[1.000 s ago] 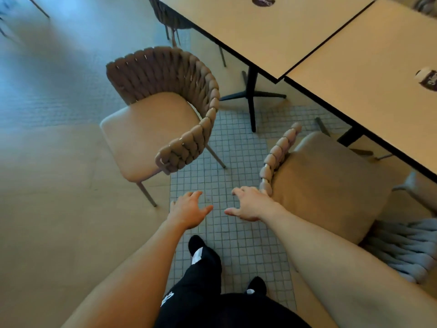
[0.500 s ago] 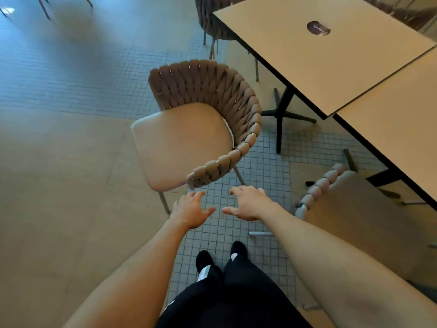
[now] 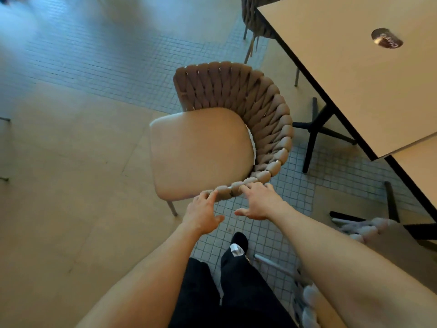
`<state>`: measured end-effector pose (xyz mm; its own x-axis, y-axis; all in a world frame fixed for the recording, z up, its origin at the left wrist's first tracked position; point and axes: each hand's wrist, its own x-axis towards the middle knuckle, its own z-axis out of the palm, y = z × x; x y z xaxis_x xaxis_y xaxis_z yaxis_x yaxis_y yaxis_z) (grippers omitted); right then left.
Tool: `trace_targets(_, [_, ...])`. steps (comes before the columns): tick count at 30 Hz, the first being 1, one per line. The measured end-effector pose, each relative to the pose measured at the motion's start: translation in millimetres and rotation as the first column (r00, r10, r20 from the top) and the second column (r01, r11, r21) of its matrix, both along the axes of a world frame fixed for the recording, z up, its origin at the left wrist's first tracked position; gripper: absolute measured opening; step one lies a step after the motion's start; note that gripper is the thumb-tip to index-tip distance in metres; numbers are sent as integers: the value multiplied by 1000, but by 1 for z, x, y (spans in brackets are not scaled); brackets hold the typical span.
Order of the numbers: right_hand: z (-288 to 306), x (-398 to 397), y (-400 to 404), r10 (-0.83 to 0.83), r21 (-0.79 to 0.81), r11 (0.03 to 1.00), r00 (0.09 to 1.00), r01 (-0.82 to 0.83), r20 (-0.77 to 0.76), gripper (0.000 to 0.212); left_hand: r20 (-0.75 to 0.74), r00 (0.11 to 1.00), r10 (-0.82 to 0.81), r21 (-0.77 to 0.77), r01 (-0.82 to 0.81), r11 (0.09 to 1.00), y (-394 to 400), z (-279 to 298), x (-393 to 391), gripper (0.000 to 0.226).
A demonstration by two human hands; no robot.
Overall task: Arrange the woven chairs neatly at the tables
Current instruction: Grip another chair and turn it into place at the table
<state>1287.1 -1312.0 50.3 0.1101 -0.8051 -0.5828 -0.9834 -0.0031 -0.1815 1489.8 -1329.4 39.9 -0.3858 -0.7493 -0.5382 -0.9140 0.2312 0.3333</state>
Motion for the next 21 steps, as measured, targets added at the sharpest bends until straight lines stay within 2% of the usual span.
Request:
trace_targets(4, [-20, -22, -27, 98, -34, 994, 994, -99, -37, 78, 44, 999, 30, -60, -28, 998, -22, -20, -23, 83])
trace_targets(9, [-44, -40, -54, 164, 51, 986, 985, -161, -59, 74, 115, 993, 29, 16, -31, 999, -43, -46, -43, 77])
trace_targets(13, [-59, -47, -69, 250, 94, 966, 964, -241, -95, 72, 156, 987, -39, 68, 28, 997, -51, -62, -47, 69])
trace_targets(18, [-72, -53, -83, 353, 140, 931, 928, -337, -115, 68, 187, 979, -75, 23, 72, 997, -60, -71, -53, 49])
trace_targets(21, [-79, -58, -87, 402, 119, 913, 909, -390, -110, 62, 169, 980, -108, -38, 116, 993, -64, -76, -54, 28])
